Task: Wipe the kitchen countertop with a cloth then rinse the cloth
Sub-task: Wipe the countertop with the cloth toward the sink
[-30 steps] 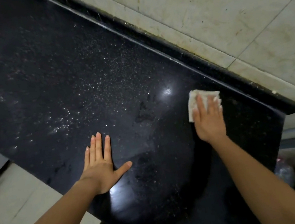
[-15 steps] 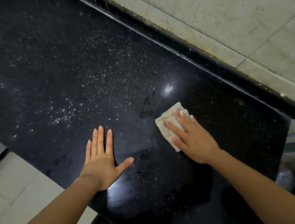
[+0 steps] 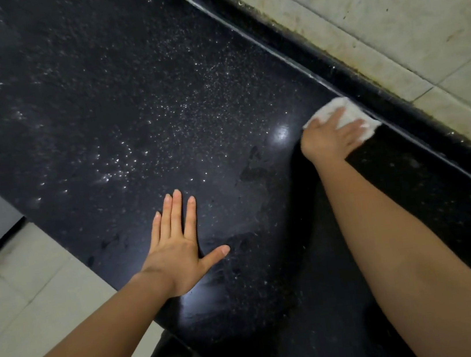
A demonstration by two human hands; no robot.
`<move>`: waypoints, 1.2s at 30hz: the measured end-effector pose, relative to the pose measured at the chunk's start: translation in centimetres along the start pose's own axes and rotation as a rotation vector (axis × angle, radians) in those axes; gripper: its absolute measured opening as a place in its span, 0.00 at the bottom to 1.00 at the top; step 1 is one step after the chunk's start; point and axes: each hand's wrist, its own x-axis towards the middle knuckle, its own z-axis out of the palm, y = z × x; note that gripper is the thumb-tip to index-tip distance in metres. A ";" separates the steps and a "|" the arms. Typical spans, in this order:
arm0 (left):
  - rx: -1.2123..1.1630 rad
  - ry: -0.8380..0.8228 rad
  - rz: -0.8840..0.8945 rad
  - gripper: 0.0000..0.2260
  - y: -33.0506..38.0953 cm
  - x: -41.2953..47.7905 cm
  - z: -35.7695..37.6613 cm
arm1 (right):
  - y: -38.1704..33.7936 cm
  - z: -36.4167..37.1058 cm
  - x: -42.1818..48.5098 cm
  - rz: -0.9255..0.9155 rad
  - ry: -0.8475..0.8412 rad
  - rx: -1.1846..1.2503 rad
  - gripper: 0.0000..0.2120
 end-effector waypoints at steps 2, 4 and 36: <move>0.001 -0.007 -0.003 0.45 0.0 0.0 0.0 | -1.4 1.3 -1.7 -0.261 -0.039 -0.062 0.28; 0.012 -0.012 -0.005 0.45 0.0 -0.1 -0.2 | -1.2 2.0 -3.0 -0.503 -0.084 -0.132 0.27; -0.320 0.488 0.102 0.29 -6.0 -2.9 0.6 | 8.7 1.9 -11.9 -0.498 -0.100 -0.226 0.33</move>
